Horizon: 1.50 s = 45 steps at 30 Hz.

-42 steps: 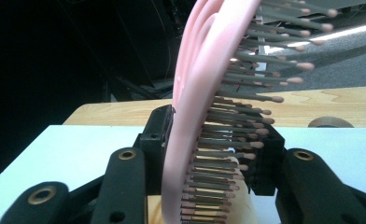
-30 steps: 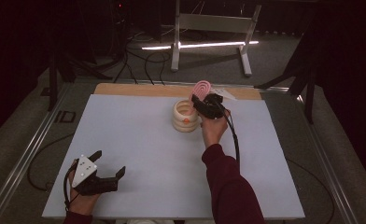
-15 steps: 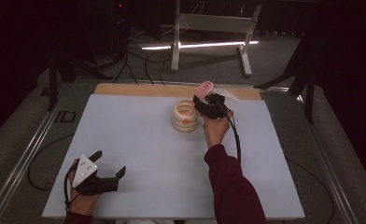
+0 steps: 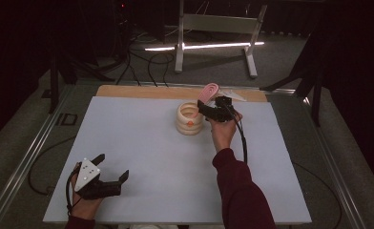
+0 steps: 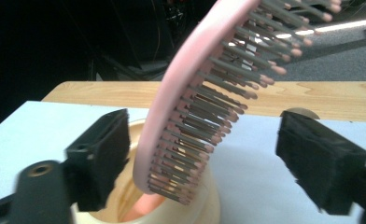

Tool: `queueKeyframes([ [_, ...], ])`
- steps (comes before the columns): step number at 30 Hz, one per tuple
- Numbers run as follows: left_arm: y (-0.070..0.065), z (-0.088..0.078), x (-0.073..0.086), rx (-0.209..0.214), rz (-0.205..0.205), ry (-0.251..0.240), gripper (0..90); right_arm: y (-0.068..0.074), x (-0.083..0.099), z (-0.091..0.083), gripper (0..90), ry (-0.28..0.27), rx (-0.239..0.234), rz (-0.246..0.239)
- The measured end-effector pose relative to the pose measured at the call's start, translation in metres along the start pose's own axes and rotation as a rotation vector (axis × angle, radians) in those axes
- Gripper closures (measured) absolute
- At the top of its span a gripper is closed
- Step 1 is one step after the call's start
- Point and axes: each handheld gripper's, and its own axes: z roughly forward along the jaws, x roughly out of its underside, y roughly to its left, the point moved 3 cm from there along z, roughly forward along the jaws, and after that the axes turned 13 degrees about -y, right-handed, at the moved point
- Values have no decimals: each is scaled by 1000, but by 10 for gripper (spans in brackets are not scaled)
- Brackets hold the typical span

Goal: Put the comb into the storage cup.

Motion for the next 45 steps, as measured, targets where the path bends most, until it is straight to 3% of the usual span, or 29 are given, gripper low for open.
queueKeyframes([
  [13, 0, 0, 0, 0, -1, -1, 2, -5, -3, -7, 80, 33, -10, -25],
  [19, 0, 0, 0, -3, -1, -2, 2, -9, -4, -16, 77, 43, -28, -65],
  [45, 0, 1, 1, -4, -1, 4, 2, -35, -8, -54, 77, 66, -60, -130],
])
